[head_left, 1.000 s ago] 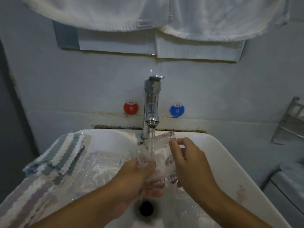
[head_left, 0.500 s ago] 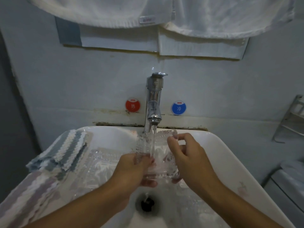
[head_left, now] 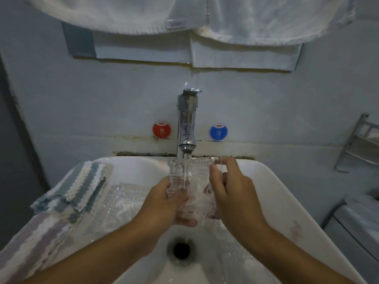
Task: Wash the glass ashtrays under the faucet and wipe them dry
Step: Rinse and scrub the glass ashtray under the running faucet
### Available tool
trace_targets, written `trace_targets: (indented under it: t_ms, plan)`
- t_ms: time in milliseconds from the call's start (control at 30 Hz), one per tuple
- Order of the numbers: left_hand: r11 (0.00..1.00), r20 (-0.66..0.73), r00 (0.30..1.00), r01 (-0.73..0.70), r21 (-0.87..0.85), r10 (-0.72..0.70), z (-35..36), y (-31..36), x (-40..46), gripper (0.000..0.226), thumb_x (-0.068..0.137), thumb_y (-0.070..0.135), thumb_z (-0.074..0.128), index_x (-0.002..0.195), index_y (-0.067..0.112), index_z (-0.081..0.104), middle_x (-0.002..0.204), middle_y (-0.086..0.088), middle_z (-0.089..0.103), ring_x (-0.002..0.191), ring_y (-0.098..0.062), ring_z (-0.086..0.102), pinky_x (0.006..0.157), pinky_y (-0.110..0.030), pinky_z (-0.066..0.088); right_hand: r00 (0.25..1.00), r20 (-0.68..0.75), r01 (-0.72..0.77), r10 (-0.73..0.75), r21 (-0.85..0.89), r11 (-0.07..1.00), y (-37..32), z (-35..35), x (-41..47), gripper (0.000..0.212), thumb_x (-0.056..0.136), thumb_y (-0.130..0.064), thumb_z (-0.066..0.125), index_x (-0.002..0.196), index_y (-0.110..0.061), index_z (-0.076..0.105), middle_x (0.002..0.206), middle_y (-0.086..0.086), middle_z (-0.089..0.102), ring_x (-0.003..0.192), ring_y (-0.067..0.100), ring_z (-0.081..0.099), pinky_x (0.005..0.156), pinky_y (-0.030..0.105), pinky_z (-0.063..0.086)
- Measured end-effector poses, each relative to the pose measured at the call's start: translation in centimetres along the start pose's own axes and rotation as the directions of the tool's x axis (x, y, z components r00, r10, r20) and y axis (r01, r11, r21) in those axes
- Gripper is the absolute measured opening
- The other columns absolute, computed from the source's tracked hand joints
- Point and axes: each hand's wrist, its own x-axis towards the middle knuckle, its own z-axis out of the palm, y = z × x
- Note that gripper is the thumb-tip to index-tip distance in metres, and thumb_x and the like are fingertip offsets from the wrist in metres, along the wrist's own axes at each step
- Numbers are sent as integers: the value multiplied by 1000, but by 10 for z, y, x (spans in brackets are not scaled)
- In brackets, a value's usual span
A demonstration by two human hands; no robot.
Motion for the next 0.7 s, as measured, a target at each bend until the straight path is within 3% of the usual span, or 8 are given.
trace_targets:
  t_ms: [100, 200, 300, 433, 567, 700]
  plan:
    - [999, 65, 997, 33, -27, -31, 1, -1, -3, 16, 102, 27, 54, 115, 28, 62, 94, 0, 77, 74, -24, 75, 59, -34, 59, 1000, 11, -4, 4, -22, 1000, 0, 4, -2, 34, 102, -45, 36, 131, -30, 47, 91, -5, 70, 77, 13, 71, 66, 36, 64]
    - [996, 112, 992, 58, -69, -50, 1, 0, -1, 23, 96, 3, 61, 112, 17, 65, 83, -3, 76, 66, -17, 70, 63, -32, 57, 999, 38, -33, 34, -2, 999, 1, 6, -1, 36, 103, -43, 36, 135, -28, 44, 96, -4, 71, 82, 13, 72, 70, 37, 64]
    - [991, 68, 993, 101, -85, -95, -1, -2, 1, 25, 92, -3, 63, 113, 11, 66, 85, -8, 75, 64, -21, 68, 67, -37, 59, 996, 74, -62, 57, 73, 995, 3, 5, -1, 33, 105, -38, 39, 136, -26, 44, 90, -4, 70, 79, 15, 72, 71, 41, 64]
    - [987, -49, 991, 117, -107, -123, -5, -8, 3, 27, 89, -6, 67, 114, 4, 61, 94, -19, 71, 62, -27, 68, 63, -35, 59, 970, 210, -152, 121, 141, 978, 4, 5, -4, 32, 103, -26, 53, 132, -31, 40, 88, -16, 63, 75, -3, 68, 61, 21, 60]
    - [995, -146, 986, 73, -65, -82, -5, -7, 2, 18, 93, 3, 66, 108, 10, 59, 94, -14, 72, 64, -24, 72, 58, -33, 59, 920, 348, -241, 179, 143, 960, 2, 12, -8, 42, 100, -21, 59, 129, -39, 35, 105, -7, 66, 77, 16, 73, 61, 27, 62]
    - [996, -131, 988, 84, 2, -83, -2, -7, 1, 22, 96, -3, 54, 108, 16, 57, 96, -12, 73, 77, -29, 74, 63, -37, 62, 916, 343, -289, 206, 210, 934, 5, 16, -7, 53, 94, -7, 64, 129, -36, 37, 107, -11, 64, 79, 13, 73, 62, 27, 61]
